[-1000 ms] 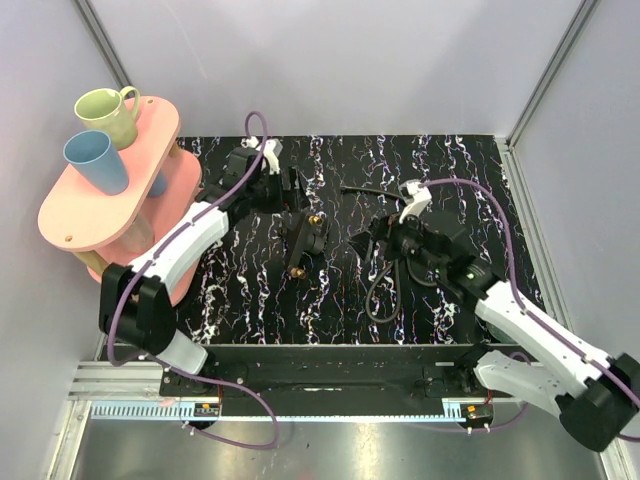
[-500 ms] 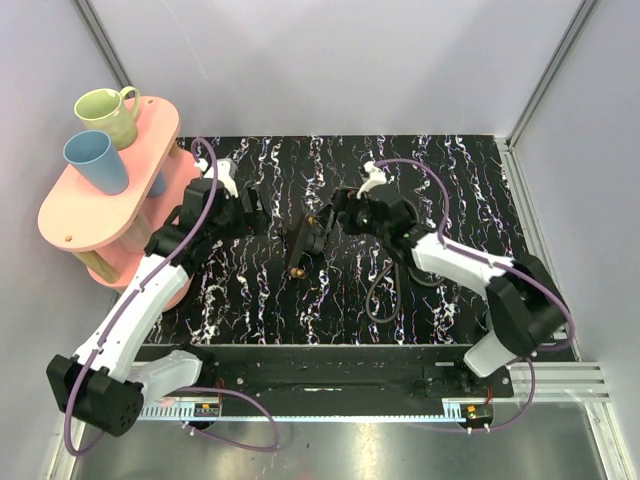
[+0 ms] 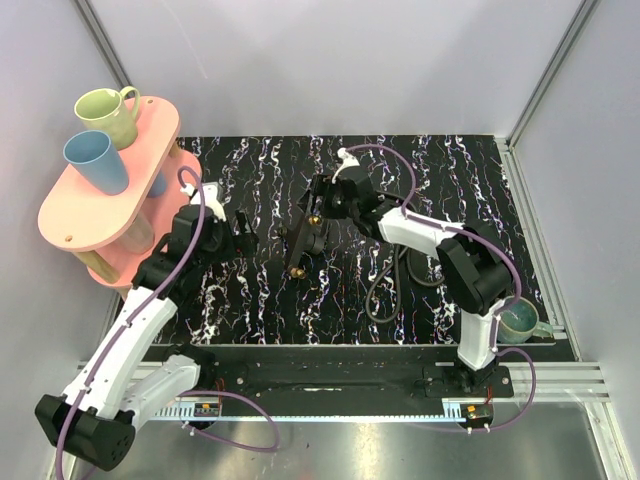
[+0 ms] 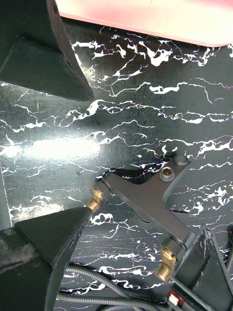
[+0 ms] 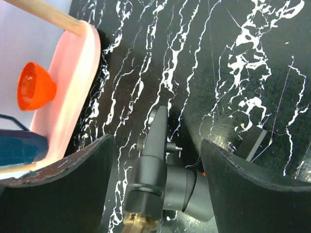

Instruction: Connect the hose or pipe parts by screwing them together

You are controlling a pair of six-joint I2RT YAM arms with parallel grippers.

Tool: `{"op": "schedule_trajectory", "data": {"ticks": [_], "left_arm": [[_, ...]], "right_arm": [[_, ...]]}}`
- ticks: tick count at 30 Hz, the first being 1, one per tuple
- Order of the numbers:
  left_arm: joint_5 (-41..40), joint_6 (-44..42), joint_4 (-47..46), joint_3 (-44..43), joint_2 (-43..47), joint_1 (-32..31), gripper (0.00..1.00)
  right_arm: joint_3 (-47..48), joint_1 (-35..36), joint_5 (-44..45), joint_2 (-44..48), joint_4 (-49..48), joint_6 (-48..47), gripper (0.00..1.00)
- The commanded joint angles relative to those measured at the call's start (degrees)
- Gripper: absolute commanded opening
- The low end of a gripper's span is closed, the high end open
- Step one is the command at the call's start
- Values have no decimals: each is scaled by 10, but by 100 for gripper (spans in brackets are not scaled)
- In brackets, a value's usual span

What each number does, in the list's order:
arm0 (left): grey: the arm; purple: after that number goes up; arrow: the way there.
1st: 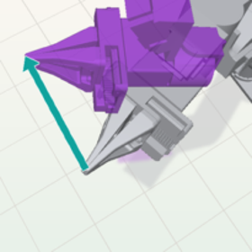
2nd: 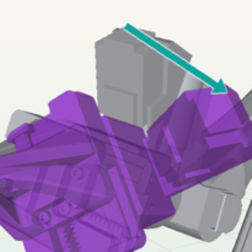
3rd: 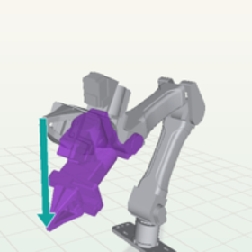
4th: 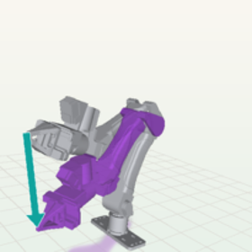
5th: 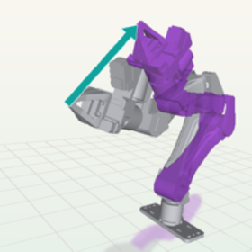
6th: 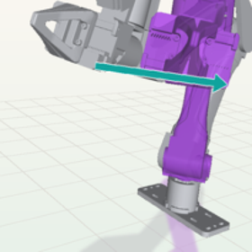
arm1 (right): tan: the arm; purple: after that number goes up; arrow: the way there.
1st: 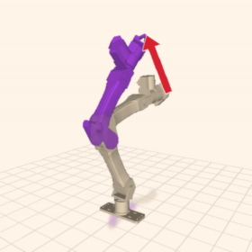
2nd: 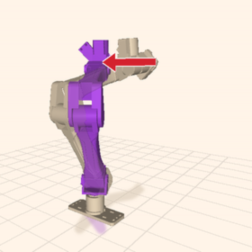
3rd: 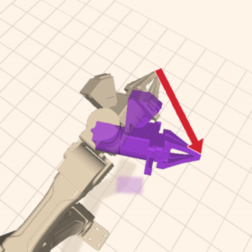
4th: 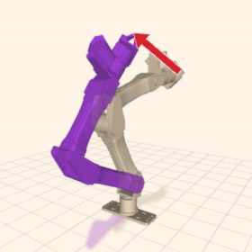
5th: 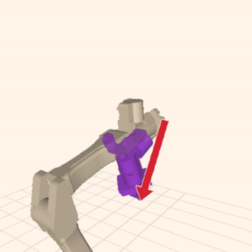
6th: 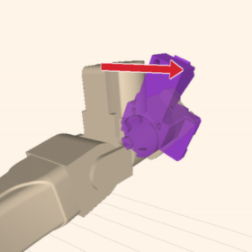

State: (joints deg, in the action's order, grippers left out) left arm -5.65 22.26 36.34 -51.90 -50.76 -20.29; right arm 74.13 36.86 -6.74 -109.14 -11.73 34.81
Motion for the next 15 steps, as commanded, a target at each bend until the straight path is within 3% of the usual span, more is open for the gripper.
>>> {"op": "schedule_trajectory", "data": {"ticks": [1, 6, 15], "left_arm": [[-7, -3, -23, 10, 16, 3, 95], [9, -2, -29, 12, 19, 3, 95], [13, 1, -36, 15, 36, 3, 95]], "right_arm": [[42, 22, 8, -19, 42, -10, 81], [53, 30, 21, -33, 82, 2, 79], [42, 32, 30, -6, 72, -38, 31]]}}
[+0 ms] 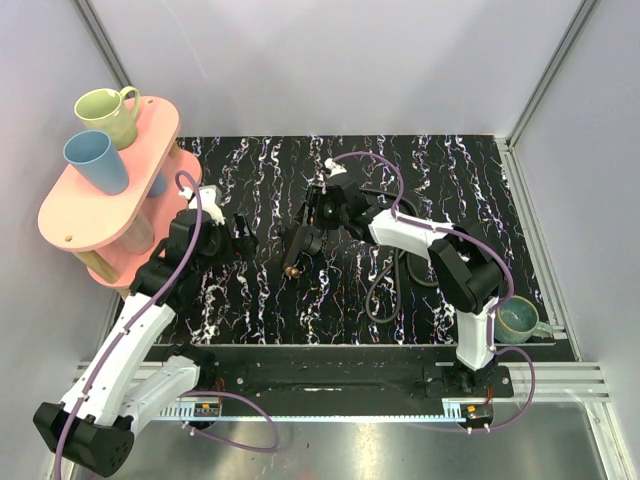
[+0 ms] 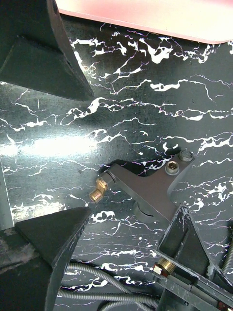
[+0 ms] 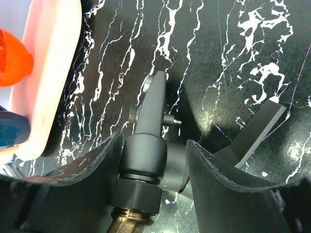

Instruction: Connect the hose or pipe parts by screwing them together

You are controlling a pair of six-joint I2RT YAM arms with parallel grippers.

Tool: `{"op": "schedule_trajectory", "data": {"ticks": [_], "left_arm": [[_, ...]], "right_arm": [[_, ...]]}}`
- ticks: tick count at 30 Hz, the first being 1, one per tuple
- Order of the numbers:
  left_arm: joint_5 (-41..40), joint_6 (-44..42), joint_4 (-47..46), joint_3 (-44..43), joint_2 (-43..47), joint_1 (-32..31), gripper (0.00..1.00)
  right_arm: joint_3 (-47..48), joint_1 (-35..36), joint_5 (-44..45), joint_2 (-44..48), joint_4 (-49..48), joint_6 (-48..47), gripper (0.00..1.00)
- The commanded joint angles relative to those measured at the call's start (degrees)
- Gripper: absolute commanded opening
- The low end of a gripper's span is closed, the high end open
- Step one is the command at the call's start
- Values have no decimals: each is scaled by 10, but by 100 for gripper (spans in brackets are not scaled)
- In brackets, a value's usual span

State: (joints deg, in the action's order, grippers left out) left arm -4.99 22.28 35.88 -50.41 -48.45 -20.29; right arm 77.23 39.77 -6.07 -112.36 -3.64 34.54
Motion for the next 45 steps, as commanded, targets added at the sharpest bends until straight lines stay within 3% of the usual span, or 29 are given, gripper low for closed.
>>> {"op": "schedule_trajectory", "data": {"ticks": [1, 4, 5, 14, 20, 26, 37, 45], "left_arm": [[7, 0, -33, 0, 12, 3, 95], [3, 1, -31, 1, 10, 3, 94], [2, 1, -32, 2, 10, 3, 94], [-35, 10, -26, 4, 32, 3, 94], [-53, 13, -22, 2, 41, 3, 94], [-70, 16, -22, 1, 46, 3, 95], [-73, 37, -5, -19, 35, 3, 95], [-96, 55, 27, -53, 52, 3, 95]], "right_arm": [[10, 3, 25, 32, -10, -47, 27], [7, 3, 33, 55, -8, -105, 1], [4, 2, 52, 68, -10, -119, 0], [-15, 3, 52, 98, -86, -361, 0], [-75, 4, 77, 136, -164, -490, 0], [-100, 22, 113, 156, -157, -600, 0], [-67, 69, 173, 138, -124, -748, 0], [-31, 76, 238, 121, -107, -913, 0]]}}
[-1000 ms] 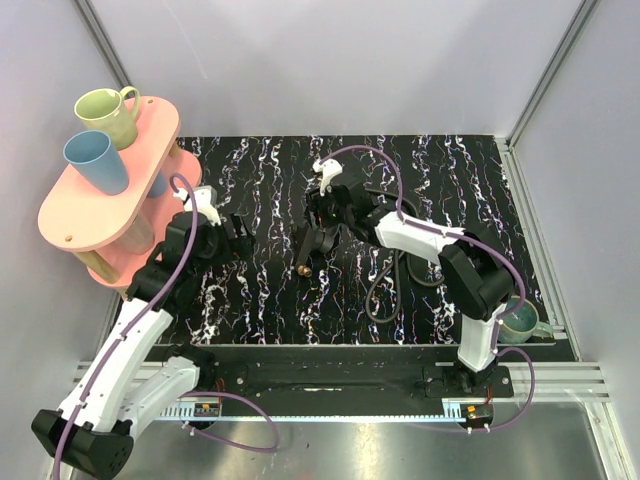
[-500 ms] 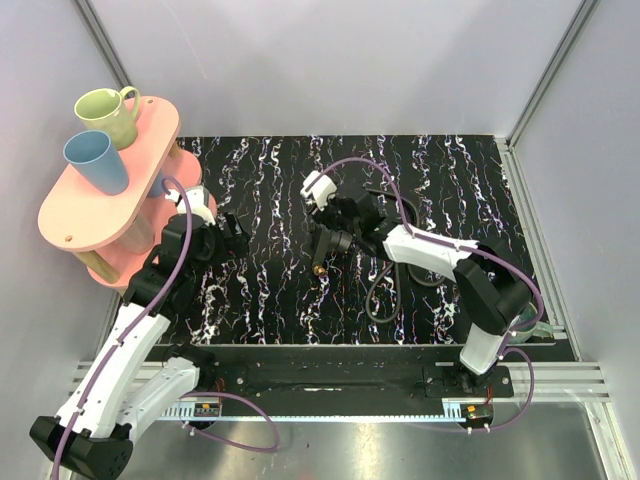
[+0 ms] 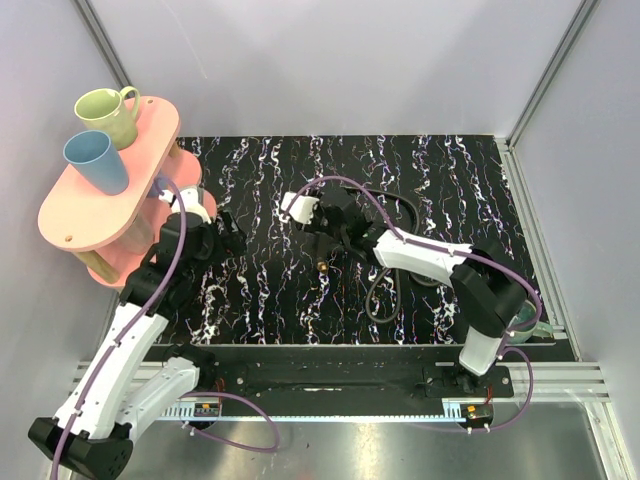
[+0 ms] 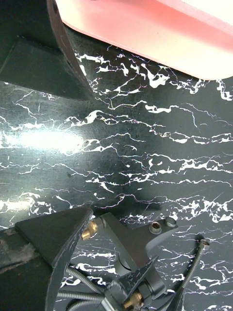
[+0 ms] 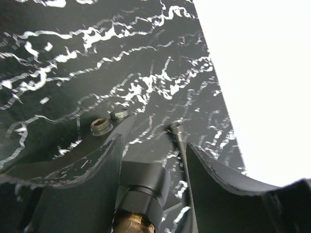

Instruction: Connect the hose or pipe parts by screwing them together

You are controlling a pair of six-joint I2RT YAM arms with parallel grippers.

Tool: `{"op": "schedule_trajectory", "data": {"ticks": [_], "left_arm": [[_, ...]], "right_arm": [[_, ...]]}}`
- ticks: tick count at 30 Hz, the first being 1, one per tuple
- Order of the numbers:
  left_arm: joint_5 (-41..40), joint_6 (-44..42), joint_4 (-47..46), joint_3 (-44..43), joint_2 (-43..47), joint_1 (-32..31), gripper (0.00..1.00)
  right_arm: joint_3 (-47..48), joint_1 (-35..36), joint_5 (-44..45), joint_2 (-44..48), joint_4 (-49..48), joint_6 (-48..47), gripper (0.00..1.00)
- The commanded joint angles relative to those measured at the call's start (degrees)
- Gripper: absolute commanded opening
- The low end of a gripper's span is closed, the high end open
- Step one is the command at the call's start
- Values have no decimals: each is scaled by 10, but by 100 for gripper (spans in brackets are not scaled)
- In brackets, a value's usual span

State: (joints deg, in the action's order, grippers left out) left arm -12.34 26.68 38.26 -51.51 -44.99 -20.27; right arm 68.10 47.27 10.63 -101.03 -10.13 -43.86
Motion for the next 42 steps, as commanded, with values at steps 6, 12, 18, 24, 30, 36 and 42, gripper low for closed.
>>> {"op": "schedule_trajectory", "data": {"ticks": [6, 12, 18, 24, 30, 36, 42], "left_arm": [[-29, 22, 13, -54, 23, 2, 95], [-47, 17, 36, -73, 18, 6, 95], [-30, 14, 49, -92, 15, 8, 95], [-16, 12, 59, -95, 21, 8, 95], [17, 0, 59, -84, 19, 8, 95], [39, -20, 55, -77, 11, 8, 96], [69, -44, 44, -69, -4, 8, 95]], "right_arm": [[87, 9, 75, -7, -9, -202, 0], [42, 58, 72, -28, -27, -165, 0], [5, 131, 111, -80, -89, -119, 18], [-19, 173, 126, -101, -132, -75, 37], [-52, 184, 58, -65, -89, 30, 63], [-90, 184, 11, -19, -42, 133, 80], [-118, 184, -104, 71, 34, 281, 83]]}}
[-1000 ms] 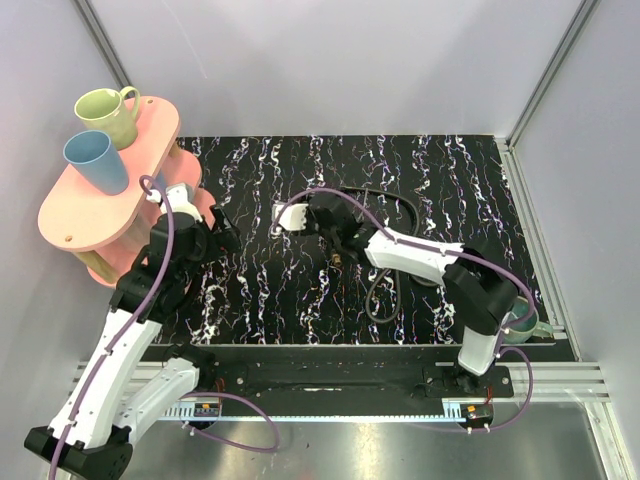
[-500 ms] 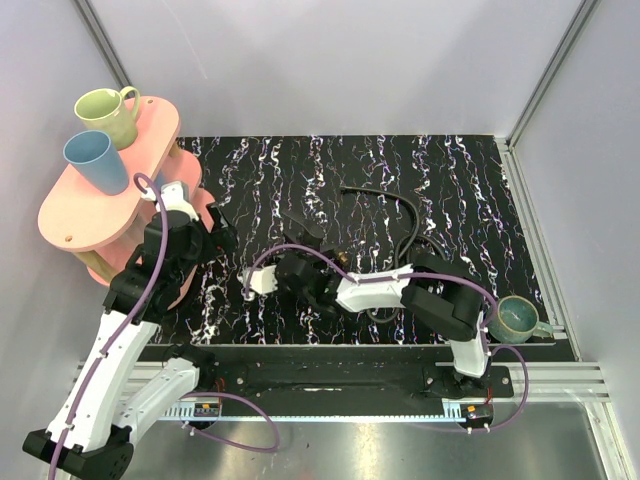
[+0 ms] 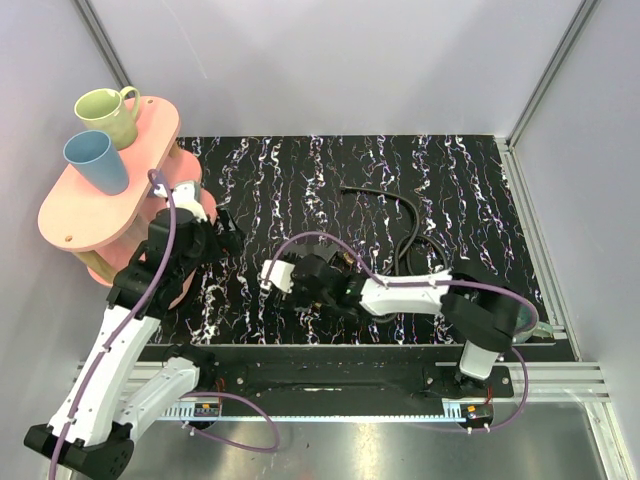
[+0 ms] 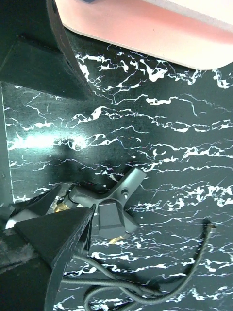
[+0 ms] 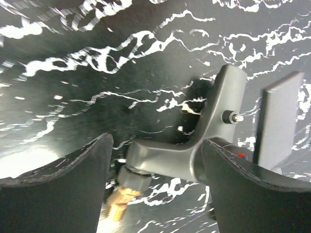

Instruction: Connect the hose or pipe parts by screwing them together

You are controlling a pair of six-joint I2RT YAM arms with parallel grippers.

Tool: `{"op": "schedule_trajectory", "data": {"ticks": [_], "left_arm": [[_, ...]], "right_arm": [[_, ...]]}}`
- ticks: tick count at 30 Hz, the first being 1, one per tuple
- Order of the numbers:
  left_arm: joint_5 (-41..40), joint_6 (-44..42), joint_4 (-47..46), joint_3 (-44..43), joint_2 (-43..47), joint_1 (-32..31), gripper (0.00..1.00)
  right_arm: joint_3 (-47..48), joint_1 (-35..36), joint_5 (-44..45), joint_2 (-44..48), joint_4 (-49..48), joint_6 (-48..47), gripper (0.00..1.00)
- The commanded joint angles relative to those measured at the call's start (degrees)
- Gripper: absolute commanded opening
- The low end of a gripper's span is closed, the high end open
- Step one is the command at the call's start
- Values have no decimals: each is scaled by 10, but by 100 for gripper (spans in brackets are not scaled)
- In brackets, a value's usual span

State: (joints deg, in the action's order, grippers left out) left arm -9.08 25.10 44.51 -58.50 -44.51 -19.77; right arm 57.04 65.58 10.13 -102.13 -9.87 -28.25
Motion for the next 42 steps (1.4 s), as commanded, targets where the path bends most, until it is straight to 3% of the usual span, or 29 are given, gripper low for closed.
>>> {"op": "schedule_trajectory", "data": {"ticks": [1, 5, 11, 13, 18, 22, 29, 36, 42], "left_arm": [[42, -38, -21, 2, -13, 3, 95], [59, -44, -36, 9, -29, 3, 95], [113, -37, -83, 21, -88, -24, 91], [108, -35, -99, 21, -118, -41, 91], [59, -17, -94, -54, -236, -111, 91], [44, 0, -86, -115, -336, -132, 89], [122, -47, -88, -161, -414, -135, 86], [176, -53, -98, -113, -429, -135, 80], [221, -49, -102, -94, -435, -133, 68]], "right_arm": [[-17, 1, -121, 94, 37, 160, 84], [-54, 0, -130, 166, 34, 241, 85], [-84, -27, 76, 307, 96, 403, 84], [-87, -28, 177, 356, 164, 455, 84], [-118, -29, 266, 463, 209, 486, 83], [-157, -29, 277, 523, 215, 475, 84], [-179, -29, 288, 567, 221, 463, 84], [-170, -28, 277, 555, 208, 440, 84], [-161, -29, 263, 525, 194, 433, 85]]}}
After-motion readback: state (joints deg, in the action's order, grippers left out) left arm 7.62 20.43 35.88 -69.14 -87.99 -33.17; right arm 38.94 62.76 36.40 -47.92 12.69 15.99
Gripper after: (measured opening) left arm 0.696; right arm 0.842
